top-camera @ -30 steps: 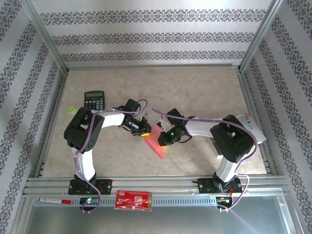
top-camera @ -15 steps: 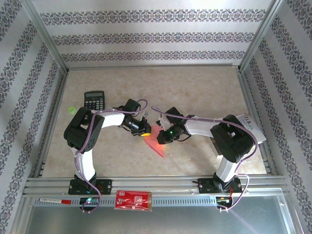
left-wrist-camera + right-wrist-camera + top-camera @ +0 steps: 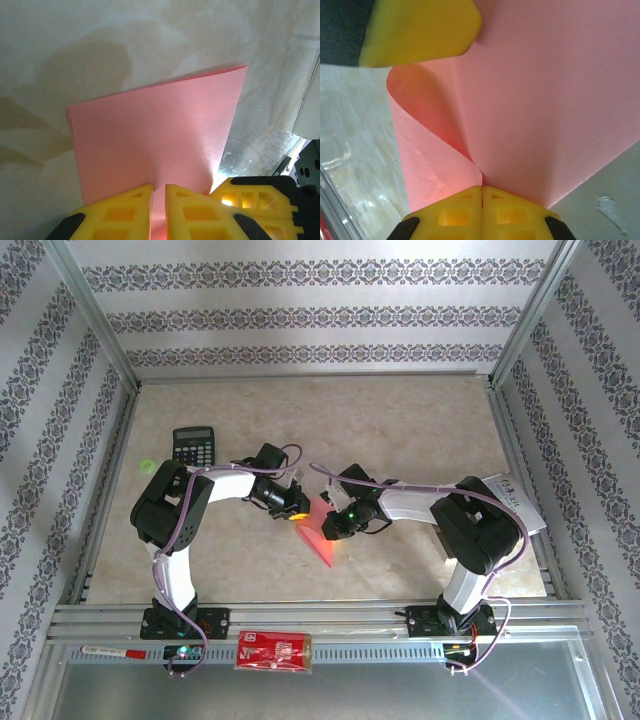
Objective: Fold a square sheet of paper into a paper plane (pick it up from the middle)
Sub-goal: Perform the third fold on the triangle at the bottom-center of the table.
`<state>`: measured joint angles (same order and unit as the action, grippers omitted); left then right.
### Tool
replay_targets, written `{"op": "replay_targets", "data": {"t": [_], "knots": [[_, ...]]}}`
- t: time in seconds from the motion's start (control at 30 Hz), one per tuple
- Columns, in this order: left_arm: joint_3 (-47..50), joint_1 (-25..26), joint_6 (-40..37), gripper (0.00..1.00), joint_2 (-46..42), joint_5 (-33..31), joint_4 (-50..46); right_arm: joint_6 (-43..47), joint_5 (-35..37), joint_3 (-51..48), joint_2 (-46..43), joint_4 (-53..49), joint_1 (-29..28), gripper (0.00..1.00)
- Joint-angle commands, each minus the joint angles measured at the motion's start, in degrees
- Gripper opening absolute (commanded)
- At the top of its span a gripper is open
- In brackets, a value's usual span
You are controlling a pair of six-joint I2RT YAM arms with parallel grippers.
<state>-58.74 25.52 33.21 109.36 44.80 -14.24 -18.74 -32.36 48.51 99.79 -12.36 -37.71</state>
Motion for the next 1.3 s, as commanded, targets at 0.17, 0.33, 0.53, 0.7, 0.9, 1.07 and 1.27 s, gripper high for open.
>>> {"op": "replay_targets", "data": {"t": [0.17, 0.33, 0.53, 0.7, 0.9, 1.07, 1.27], "knots": [[1.59, 0.67, -0.45, 0.15, -0.17, -1.83, -2.9, -0.79, 1.31, -0.14, 0.28, -0.1, -0.79, 0.02], [1.52, 0.74, -0.23, 0.15, -0.05, -1.77, -2.81, -0.37, 1.67, -0.42, 0.41, -0.82, -0.83, 0.02], [0.24, 0.73, 0.42, 0.18, -0.68, -1.32, -2.67, 0.14, 2.88, -1.43, 1.08, -1.84, -0.7, 0.01], [-2.17, 0.64, 1.64, 0.24, -2.94, -1.56, -2.75, 0.11, 3.5, -2.34, 1.02, -2.04, -0.7, 0.01], [-3.61, 0.08, 3.39, 0.32, -6.93, -2.52, -2.59, -0.04, 4.06, -2.86, 0.76, -2.37, -0.66, 0.0], [0.05, -1.04, 4.82, 0.32, -13.59, -6.74, -2.87, -1.05, 4.51, -3.59, 0.41, -1.79, -0.67, 0.0], [14.05, 2.08, 13.11, 0.1, -26.19, -8.39, 3.67, -2.42, 4.89, -4.38, 0.5, -0.83, -0.64, 0.0]]}}
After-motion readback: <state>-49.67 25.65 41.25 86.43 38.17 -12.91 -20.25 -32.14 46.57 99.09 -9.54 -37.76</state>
